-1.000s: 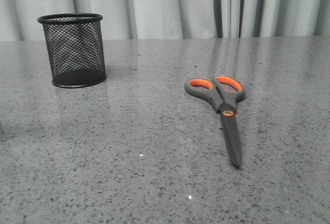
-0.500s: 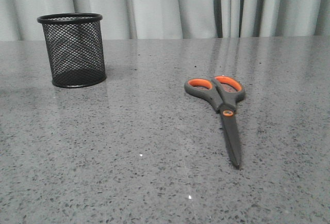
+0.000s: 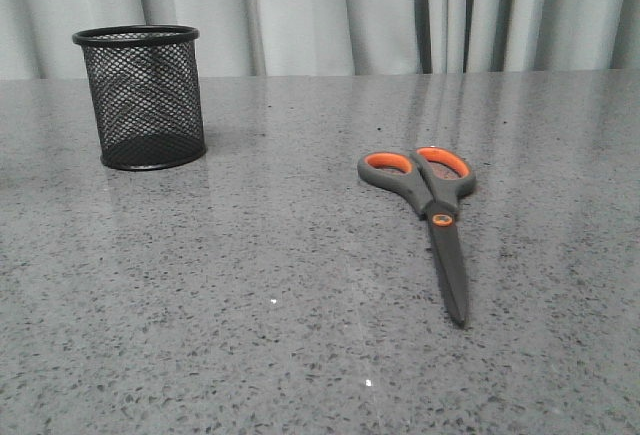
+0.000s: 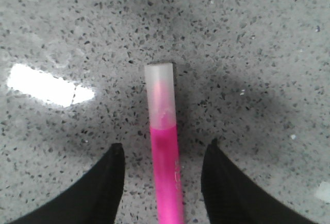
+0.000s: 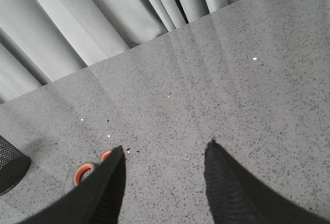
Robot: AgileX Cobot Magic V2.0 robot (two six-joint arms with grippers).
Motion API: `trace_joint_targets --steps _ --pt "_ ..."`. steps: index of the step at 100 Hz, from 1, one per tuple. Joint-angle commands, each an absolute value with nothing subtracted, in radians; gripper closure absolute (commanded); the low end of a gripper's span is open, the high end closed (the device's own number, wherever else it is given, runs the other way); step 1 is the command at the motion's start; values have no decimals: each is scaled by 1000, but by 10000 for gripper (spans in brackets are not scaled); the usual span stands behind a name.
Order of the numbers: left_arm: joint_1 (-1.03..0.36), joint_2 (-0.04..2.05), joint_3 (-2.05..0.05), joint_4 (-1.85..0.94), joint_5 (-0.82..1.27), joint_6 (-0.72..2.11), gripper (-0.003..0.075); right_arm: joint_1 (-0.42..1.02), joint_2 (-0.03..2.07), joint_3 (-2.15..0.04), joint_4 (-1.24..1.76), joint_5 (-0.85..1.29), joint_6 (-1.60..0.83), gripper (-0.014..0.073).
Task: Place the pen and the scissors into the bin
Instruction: 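Grasp the pink highlighter with the left gripper and lift it, then carry the highlighter over the black mesh cup and drop it in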
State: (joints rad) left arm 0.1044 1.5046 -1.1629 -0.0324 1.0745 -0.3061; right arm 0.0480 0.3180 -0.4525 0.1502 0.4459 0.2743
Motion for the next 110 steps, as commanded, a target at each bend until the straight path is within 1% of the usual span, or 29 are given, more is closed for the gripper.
trace_joint_targets --steps 1,37,44,51,52,53,61,72,84,93,103,110 --pt "105 1489 -1195 -44 1037 -303 387 45 334 -488 145 378 260 274" --pt "105 1574 -1195 -50 1027 -295 458 45 334 -488 145 419 260 274" --pt "105 1585 -1194 -50 1025 -269 498 45 334 -488 145 424 260 274" --pt "105 1601 -1191 -50 1034 -226 568 45 334 -488 145 424 260 274" --pt "105 1604 -1190 -53 1037 -215 598 45 334 -488 145 424 260 274" --pt "105 1604 -1191 -57 1037 -210 598 45 334 -488 145 424 260 274" --pt "105 1608 -1170 -92 1023 -131 741 45 334 -488 145 424 260 274" --pt "105 1582 -1158 -164 930 -62 733 45 334 -488 145 424 260 274" --pt "105 1472 -1160 -417 718 103 733 45 334 -488 145 424 260 274" --pt "101 1379 -1160 -771 580 370 733 45 334 -488 145 424 260 274" --pt "74 1314 -1160 -1227 549 787 733 45 336 -488 145 426 260 274" --pt "44 1299 -1160 -1442 569 1015 733 45 338 -488 145 424 260 274"
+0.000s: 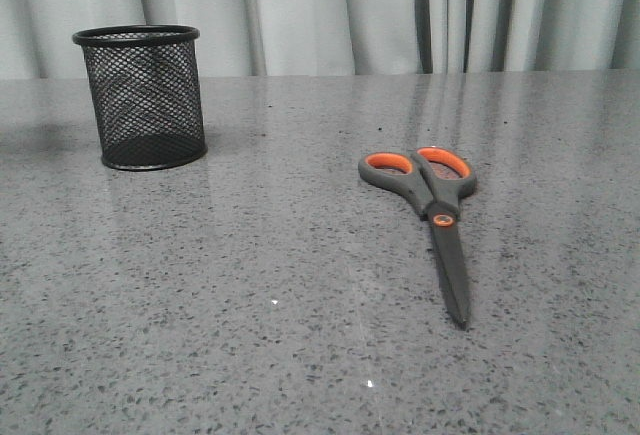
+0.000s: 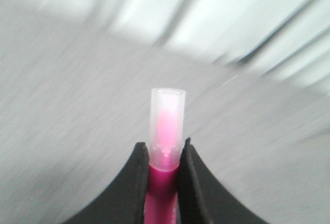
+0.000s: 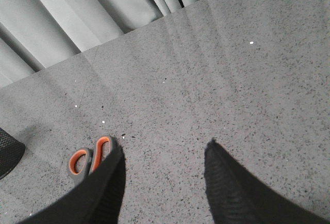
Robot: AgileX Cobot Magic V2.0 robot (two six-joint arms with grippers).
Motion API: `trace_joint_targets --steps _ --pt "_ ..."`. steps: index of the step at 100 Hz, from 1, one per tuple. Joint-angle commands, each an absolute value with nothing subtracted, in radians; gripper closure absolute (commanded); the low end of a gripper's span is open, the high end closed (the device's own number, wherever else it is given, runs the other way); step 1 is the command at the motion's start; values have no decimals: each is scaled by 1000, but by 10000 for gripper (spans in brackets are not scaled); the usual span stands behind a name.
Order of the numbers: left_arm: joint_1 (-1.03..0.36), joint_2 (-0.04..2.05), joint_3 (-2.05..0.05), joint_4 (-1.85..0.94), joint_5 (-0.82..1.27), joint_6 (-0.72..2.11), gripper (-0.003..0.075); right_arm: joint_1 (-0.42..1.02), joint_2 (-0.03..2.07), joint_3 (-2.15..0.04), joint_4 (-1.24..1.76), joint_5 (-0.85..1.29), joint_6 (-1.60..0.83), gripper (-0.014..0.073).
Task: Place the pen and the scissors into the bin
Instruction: 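Carry the highlighter over the black mesh cup and drop it in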
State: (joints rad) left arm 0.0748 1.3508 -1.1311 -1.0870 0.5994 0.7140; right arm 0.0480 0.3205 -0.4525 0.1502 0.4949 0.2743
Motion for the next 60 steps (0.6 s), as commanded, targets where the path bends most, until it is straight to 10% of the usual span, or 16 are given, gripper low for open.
trace_joint_targets --steps 1,60 --pt "37 1298 -1160 -1459 572 1049 733 45 338 -488 145 422 260 274" --pt "-109 1558 -1160 -1825 650 1608 733 45 340 -488 145 429 260 274"
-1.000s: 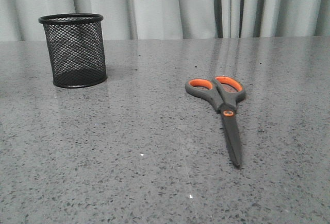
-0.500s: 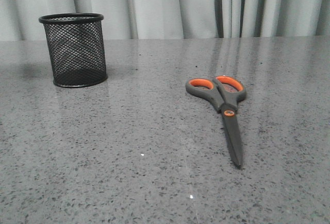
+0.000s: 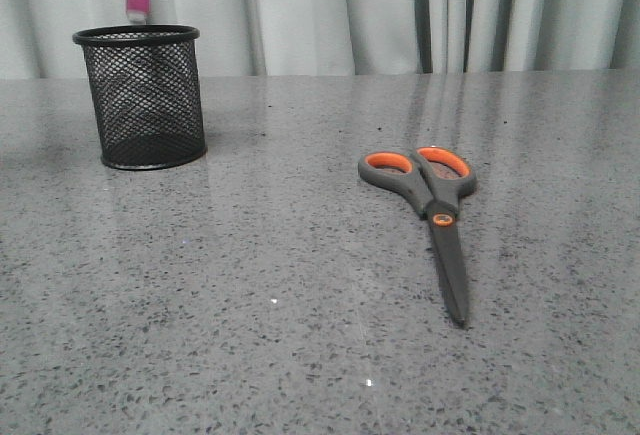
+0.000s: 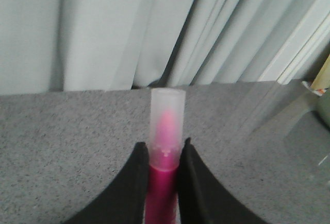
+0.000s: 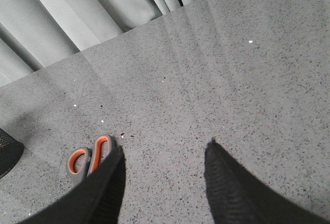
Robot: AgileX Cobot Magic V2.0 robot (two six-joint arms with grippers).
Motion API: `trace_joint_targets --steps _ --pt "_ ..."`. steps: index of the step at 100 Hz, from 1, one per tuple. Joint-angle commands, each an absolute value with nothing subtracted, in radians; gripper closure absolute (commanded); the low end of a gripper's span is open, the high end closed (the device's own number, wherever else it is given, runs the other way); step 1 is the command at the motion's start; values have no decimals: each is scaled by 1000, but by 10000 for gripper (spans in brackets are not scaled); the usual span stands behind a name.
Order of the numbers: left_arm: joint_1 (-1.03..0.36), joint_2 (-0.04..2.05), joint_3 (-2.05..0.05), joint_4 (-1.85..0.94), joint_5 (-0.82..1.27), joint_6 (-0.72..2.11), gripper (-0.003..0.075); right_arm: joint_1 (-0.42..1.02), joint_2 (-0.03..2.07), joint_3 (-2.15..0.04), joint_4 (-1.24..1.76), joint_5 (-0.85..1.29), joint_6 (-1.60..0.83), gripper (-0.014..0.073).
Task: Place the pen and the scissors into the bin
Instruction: 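Carry the highlighter over the black mesh cup and drop it in, then lower the right gripper over the grey-and-orange scissors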
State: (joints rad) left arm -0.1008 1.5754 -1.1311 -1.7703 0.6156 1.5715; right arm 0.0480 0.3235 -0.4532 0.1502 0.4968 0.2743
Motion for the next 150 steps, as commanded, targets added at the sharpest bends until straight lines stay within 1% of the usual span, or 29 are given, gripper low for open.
trace_joint_targets --steps 1,16,25,27,28,32,39,42,44,47,50,54,62,68,78,85,92,101,110,125,139,144,150 --pt "-109 1561 -1160 -1822 650 1617 733 45 340 -488 145 432 260 274" --pt "-109 1575 -1160 -1803 650 1662 732 45 340 -488 145 444 260 274" --pt "-109 1575 -1160 -1768 652 1671 692 45 340 -488 145 444 260 274" --pt "-109 1575 -1160 -1766 652 1671 663 45 340 -488 145 444 260 274" --pt "-109 1575 -1160 -1767 652 1671 663 45 340 -488 145 444 260 274" --pt "-109 1575 -1160 -1767 654 1671 603 45 340 -488 145 444 260 274" --pt "-109 1575 -1160 -1767 673 1671 456 45 340 -488 145 444 260 274" --pt "-109 1575 -1160 -1767 676 1671 414 45 340 -488 145 444 260 274" --pt "-109 1575 -1160 -1767 678 1671 361 45 340 -488 145 444 260 274" --pt "-109 1575 -1160 -1768 683 1671 317 45 340 -488 145 442 260 274" --pt "-109 1571 -1160 -1768 689 1671 286 45 340 -488 145 440 260 274" --pt "-104 1560 -1160 -1772 699 1671 269 45 340 -488 145 435 260 274" --pt "-92 1518 -1160 -1772 710 1671 292 45 340 -490 145 402 253 274" --pt "-77 1459 -1160 -1772 730 1671 342 45 340 -522 145 389 220 274" --pt "-50 1326 -1160 -1772 753 1654 456 45 365 -632 171 391 122 282" --pt "-46 1232 -1160 -1768 753 1607 496 45 414 -728 236 416 0 298" --pt "-57 1146 -1160 -1738 758 1569 500 45 490 -833 349 475 -157 298" --pt "-109 1060 -1160 -1650 751 1511 500 45 600 -958 500 557 -357 298" --pt "-186 988 -1151 -1588 738 1449 500 50 686 -1040 563 583 -435 298" --pt "-307 868 -1097 -1550 734 1444 500 135 831 -1141 571 656 -435 298" --pt "-331 762 -1031 -1548 681 1434 500 284 974 -1205 539 699 -421 298" --pt "-331 730 -1007 -1545 658 1434 500 339 1026 -1221 461 704 -343 298" --pt "-331 695 -982 -1543 627 1434 500 411 1085 -1239 323 721 -188 299"
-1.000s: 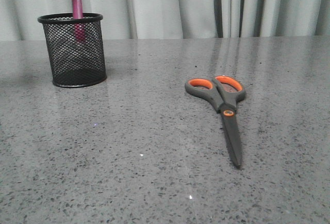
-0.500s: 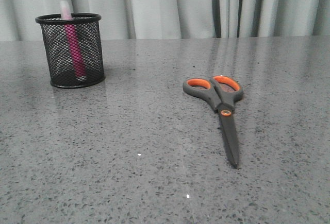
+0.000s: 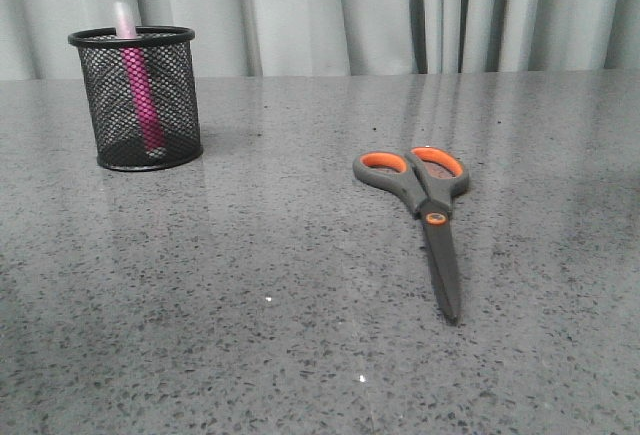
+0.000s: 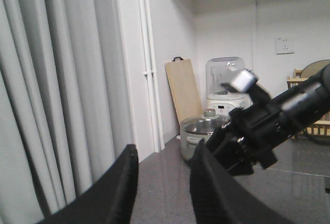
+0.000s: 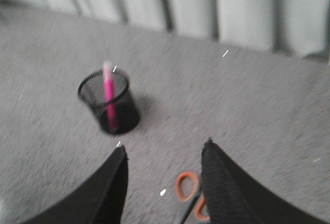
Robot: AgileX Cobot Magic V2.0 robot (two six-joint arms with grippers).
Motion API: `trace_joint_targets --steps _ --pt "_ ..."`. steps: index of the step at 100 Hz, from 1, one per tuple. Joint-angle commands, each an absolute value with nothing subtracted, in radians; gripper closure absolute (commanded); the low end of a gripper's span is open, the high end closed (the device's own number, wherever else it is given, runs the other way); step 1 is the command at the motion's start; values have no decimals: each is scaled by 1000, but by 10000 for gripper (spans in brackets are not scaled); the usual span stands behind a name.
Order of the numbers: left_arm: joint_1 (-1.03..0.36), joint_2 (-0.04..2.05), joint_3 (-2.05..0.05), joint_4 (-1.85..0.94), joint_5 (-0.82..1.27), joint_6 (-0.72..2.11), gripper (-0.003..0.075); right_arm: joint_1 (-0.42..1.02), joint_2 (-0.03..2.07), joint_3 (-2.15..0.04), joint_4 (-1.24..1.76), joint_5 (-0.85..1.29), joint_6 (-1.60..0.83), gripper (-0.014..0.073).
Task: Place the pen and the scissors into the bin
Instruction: 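Lower the right gripper over the grey-and-orange scissors, then close the right gripper on the scissors blades and lift them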
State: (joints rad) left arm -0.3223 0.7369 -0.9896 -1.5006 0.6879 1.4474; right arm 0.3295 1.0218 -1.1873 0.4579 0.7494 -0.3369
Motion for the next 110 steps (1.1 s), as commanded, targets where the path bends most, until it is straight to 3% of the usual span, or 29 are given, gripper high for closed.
trace_joint_targets --steps 1,18,28,51,110 --pt "-331 692 -976 -1543 625 1434 500 419 1099 -1241 282 726 -168 299" --pt "-331 632 -931 -1541 607 1434 500 581 1255 -1248 -80 863 214 300" --pt "-336 617 -922 -1541 607 1433 500 620 1341 -1248 -108 950 269 292" --pt "-413 614 -922 -1521 584 1433 500 647 1472 -1248 -79 971 365 162" --pt "-505 614 -922 -1513 590 1433 500 647 1664 -1248 -62 909 578 223"
